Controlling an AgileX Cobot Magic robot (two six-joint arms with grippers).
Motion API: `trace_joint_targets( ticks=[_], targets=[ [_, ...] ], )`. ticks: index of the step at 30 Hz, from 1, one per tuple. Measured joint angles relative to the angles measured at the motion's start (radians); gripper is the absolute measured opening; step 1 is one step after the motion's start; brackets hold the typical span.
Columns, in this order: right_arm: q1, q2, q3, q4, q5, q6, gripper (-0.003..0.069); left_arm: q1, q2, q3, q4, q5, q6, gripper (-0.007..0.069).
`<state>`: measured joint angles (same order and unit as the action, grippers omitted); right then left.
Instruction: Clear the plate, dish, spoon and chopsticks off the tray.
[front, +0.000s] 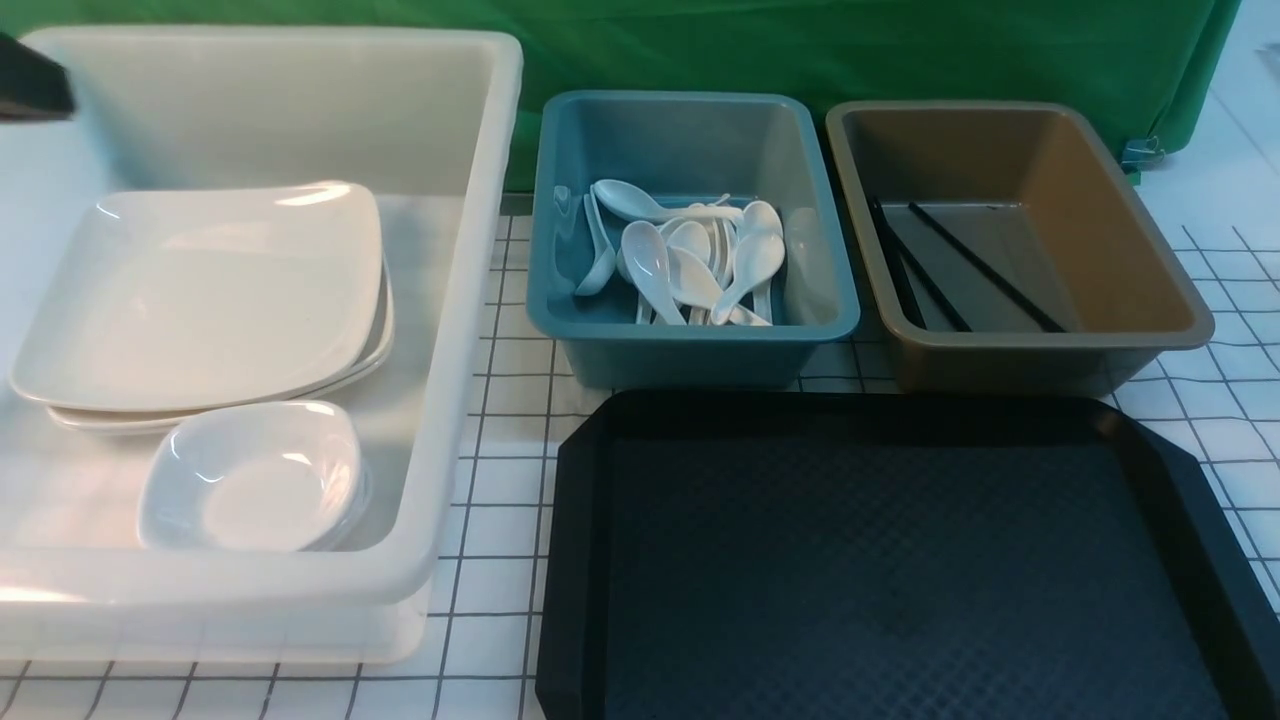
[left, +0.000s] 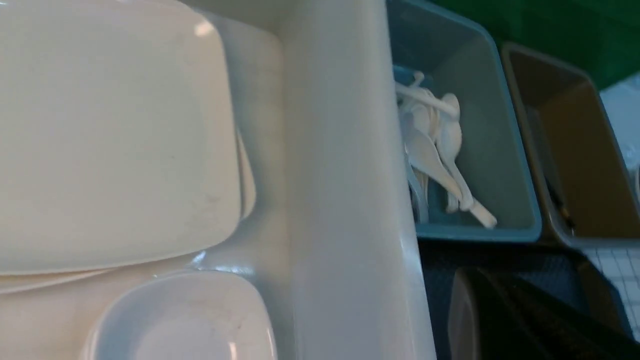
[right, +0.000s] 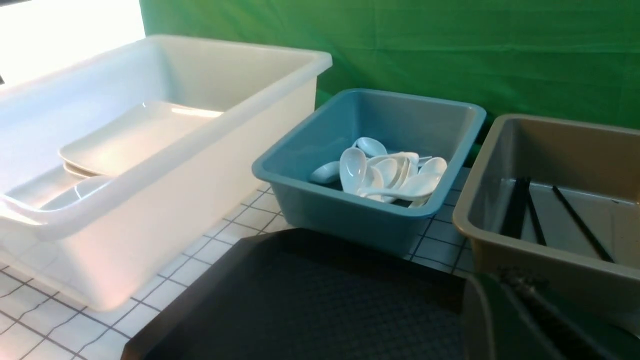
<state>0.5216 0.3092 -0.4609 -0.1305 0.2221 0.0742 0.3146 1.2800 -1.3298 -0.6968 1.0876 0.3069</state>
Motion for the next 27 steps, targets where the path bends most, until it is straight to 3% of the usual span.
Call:
trace_joint_targets(
  ticks=[5,16,23,27],
  targets=[
    [0.0,0.0,0.0,0.0,-0.004,0.001,0.0069,-0.193,0.0,0.0,0.083,0.016,0.001,0.002],
    [0.0,0.0,0.0,0.001,-0.005,0.001,0.0078,-0.529,0.0,0.0,0.108,0.094,-0.055,0.0017],
    [0.0,-0.016,0.049,0.0,-0.039,0.001,0.009,-0.571,0.0,0.0,0.122,0.09,-0.095,0.0017],
    [-0.067,-0.086,0.15,-0.016,-0.033,0.001,0.0101,-0.572,0.0,0.0,0.155,0.08,-0.101,0.0017]
  ],
)
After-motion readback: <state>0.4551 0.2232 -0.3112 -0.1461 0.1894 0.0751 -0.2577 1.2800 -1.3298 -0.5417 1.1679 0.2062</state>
